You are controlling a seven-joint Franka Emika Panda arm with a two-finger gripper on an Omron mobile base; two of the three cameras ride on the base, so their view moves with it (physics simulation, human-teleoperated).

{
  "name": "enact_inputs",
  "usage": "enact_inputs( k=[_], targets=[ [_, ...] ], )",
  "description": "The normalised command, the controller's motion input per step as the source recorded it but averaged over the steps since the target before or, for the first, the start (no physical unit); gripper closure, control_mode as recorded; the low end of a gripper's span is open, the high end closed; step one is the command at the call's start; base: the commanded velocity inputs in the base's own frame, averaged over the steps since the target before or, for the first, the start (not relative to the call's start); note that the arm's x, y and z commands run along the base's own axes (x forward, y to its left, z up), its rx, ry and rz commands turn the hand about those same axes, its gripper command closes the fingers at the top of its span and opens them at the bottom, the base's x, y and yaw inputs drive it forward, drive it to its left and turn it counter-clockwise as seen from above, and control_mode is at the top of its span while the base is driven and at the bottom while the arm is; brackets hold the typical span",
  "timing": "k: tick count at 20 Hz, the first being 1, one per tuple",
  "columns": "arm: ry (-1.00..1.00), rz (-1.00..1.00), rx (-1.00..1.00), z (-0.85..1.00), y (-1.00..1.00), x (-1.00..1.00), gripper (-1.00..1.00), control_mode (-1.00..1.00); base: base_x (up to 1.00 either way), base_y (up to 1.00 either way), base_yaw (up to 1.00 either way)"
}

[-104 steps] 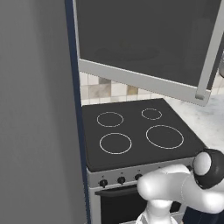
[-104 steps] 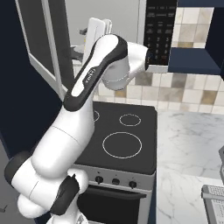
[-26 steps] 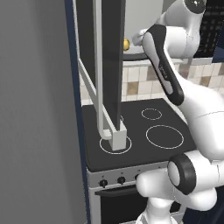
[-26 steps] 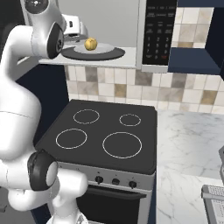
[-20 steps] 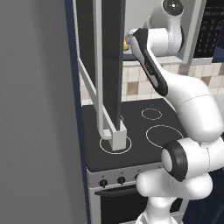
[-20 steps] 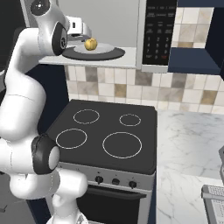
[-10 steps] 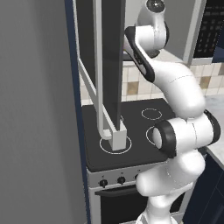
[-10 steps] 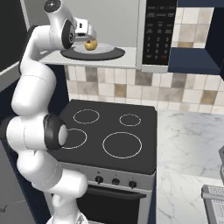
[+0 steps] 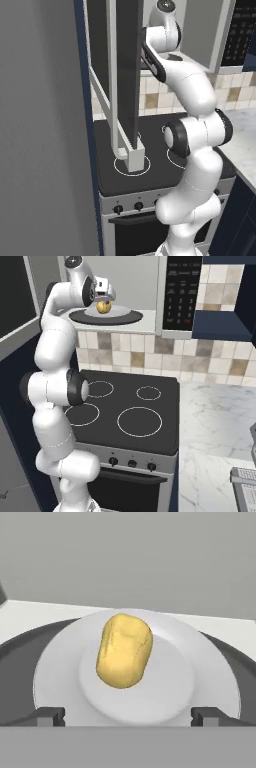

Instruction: Retrieve the reheated potato from the microwave, then place the potato, cheese, and condiment on the cutting board.

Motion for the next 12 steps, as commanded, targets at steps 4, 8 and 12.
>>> enact_inputs(
  k=[4, 8, 12],
  targets=[
    [0.02, 0.00, 0.00, -0.23, 0.06, 0.74, -1.00, -1.00, 0.00, 0.00, 0.00],
    [0.01, 0.00, 0.00, -0.23, 0.09, 0.66, -1.00, -1.00, 0.00, 0.00, 0.00],
    [0.00, 0.00, 0.00, -0.13, 0.01, 0.42, -1.00, -1.00, 0.00, 0.00, 0.00]
  ],
)
